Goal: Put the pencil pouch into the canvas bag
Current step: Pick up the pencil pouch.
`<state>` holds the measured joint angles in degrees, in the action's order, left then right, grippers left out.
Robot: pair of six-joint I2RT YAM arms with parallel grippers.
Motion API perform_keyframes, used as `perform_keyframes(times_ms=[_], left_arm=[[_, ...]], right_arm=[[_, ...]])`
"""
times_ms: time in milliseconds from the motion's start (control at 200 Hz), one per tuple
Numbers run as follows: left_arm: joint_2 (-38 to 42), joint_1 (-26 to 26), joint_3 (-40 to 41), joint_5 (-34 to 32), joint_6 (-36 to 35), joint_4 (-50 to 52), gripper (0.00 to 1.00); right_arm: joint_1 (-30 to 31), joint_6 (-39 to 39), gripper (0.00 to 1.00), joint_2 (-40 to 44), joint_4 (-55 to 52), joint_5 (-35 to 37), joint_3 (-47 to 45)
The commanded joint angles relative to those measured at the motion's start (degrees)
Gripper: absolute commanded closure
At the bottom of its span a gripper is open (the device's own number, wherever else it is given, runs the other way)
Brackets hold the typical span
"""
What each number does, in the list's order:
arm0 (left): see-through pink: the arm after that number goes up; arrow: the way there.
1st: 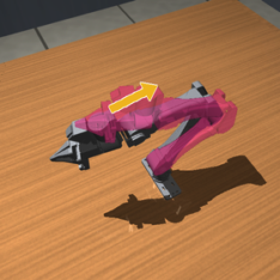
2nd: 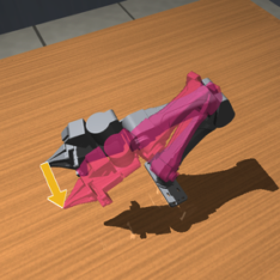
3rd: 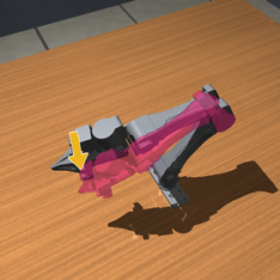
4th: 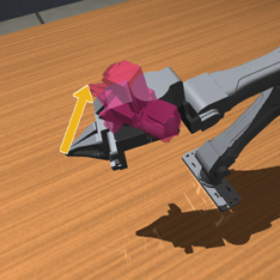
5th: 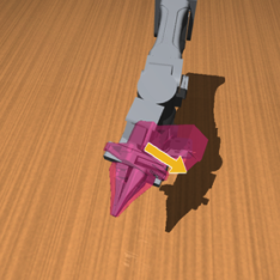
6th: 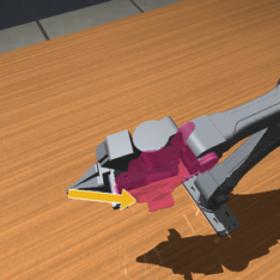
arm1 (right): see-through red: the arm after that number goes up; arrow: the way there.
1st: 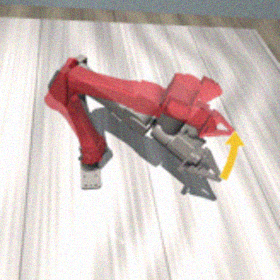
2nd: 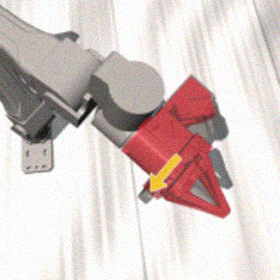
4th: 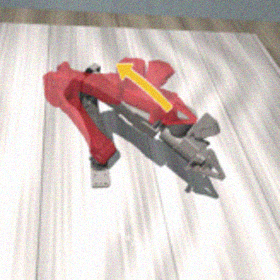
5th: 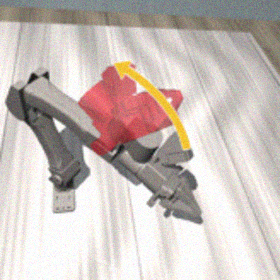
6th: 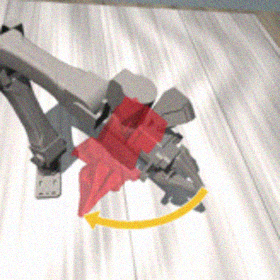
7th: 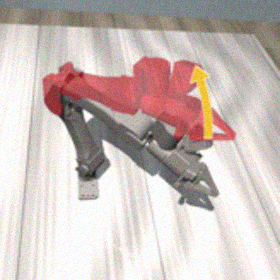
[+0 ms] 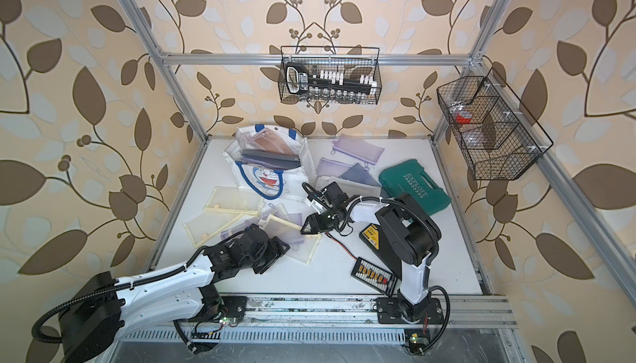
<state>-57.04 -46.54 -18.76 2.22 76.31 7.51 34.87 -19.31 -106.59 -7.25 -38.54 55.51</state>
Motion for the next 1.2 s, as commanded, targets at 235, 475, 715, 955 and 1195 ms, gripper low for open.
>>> perform_keyframes(times_ms=[235, 475, 715, 955, 1195], left_arm=[[-2.5, -0.4, 0.7, -1.5, -1.5, -6.5, 0.39], [-2.9, -0.6, 1.0, -0.8, -3.8, -9.8, 0.48], [-2.8, -1.5, -1.8, 0.9, -8.0, -9.6, 0.62], [0.1, -2.5, -2.8, -0.1, -7.8, -7.9, 0.68], [2.0, -2.6, -6.5, -0.4, -10.2, -2.0, 0.73]], right_arm=[[1.9, -2.3, 0.67, 7.0, 3.5, -2.2, -8.7], [2.3, -2.8, 0.73, 6.8, 4.9, -2.9, -10.7], [2.4, -2.7, 0.86, 7.0, 5.0, -3.1, -11.8], [2.6, -1.1, 1.0, 9.7, 3.8, -2.4, -12.8], [3.2, 1.1, 1.0, 13.0, 3.2, -1.7, -13.5]])
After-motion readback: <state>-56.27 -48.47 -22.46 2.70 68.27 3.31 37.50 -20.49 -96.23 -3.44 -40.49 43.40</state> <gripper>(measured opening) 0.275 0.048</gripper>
